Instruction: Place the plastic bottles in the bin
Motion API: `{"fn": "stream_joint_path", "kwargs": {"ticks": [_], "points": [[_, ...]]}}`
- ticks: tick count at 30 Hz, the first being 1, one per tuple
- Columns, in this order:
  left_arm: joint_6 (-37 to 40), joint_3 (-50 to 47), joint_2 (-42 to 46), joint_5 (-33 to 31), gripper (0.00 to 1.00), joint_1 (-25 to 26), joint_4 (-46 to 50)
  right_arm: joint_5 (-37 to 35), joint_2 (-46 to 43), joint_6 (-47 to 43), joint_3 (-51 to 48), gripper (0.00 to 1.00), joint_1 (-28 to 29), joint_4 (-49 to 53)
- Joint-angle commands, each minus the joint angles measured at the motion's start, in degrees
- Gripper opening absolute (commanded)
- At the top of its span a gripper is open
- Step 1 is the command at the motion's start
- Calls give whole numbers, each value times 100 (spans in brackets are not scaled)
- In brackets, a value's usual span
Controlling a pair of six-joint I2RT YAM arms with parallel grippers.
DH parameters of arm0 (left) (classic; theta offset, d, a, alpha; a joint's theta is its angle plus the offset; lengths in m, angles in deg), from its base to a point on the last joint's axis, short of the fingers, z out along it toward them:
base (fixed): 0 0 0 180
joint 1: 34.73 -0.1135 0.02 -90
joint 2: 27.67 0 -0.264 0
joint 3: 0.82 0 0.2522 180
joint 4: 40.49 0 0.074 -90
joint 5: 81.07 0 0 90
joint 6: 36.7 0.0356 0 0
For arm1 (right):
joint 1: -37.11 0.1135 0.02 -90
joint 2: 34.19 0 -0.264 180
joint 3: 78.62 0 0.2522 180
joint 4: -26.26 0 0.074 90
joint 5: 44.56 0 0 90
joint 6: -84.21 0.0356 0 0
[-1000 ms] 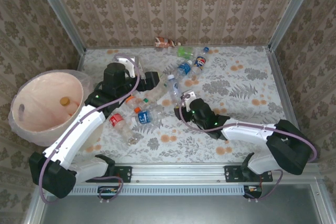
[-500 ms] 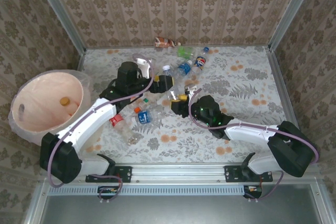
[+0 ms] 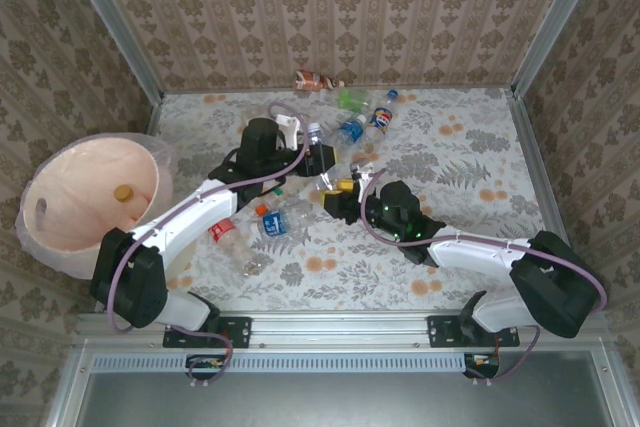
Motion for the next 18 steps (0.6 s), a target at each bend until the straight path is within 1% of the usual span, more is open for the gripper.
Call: {"fn": "stream_joint_path", "kwargs": {"ticks": [1,3,6,9,10,14,18], "points": [[-15,110,-1,312,55,39,-289,461,-88,-139,107,44,-8,-185],[-6,87,30,169,54,39,-276,617,-99,-193,195,51,-19,-53],[36,89,109,-159,54,30,-98,708,-158,-276,298,70,-23,207],[150,172,165,-437,54,-13,231,705,-283,-410,331,86,-32,458],[180,195,184,-475,54,-29,293,692,-338,-456,331,89,-41,539],[357,292,327,-754,54,-92,633,475,-628,-627,306,99,-68,900],[647,422,562,-1349,54,-170,1195,-126,-912,-736,191,100,-106,1119]]}}
